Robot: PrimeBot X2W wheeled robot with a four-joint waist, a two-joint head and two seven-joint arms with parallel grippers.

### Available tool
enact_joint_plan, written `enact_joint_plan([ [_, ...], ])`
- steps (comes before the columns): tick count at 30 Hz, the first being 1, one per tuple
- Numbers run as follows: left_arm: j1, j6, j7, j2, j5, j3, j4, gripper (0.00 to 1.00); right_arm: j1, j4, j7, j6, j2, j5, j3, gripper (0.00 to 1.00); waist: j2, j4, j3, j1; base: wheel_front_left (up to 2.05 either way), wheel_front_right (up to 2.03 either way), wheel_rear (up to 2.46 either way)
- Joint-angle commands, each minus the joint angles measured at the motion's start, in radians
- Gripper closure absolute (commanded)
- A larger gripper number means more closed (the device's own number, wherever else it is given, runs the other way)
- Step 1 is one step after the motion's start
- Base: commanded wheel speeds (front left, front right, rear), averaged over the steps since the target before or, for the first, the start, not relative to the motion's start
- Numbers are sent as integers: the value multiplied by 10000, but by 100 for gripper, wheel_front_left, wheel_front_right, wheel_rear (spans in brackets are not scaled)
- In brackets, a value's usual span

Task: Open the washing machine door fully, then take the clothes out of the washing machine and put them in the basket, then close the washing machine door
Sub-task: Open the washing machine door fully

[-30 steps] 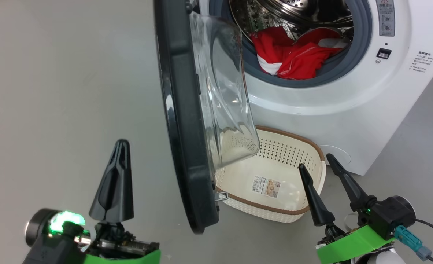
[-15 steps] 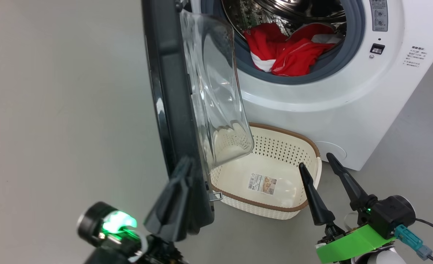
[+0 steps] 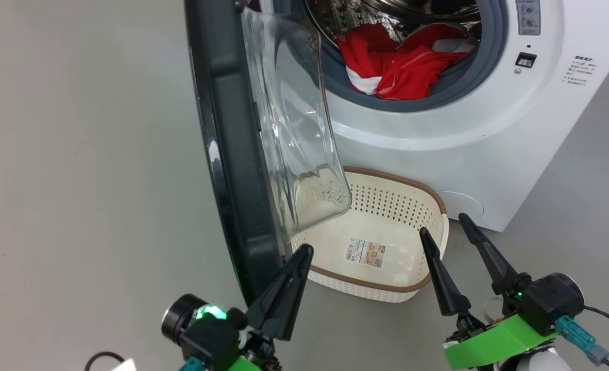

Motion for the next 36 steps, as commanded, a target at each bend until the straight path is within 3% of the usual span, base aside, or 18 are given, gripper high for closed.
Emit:
enact_joint_plan([
  [1,-506,89,-24,37,-86,253,20,100,-349,-331,-64,63,39,90,313,0,0,-27,24,0,0,0,0],
  [9,-747,673,0,37,-330,511,1165,100,-285,-435,-64,63,39,176,319,0,0,-66,-49,0,0,0,0],
  [26,-222,1317,-62,528,-603,1297,1032,100,69,-430,-65,63,39,244,364,0,0,643,-455,0,0,0,0],
  [36,-99,1626,-26,984,-758,1878,1057,100,62,-430,-65,63,39,196,426,0,0,727,-398,0,0,0,0],
])
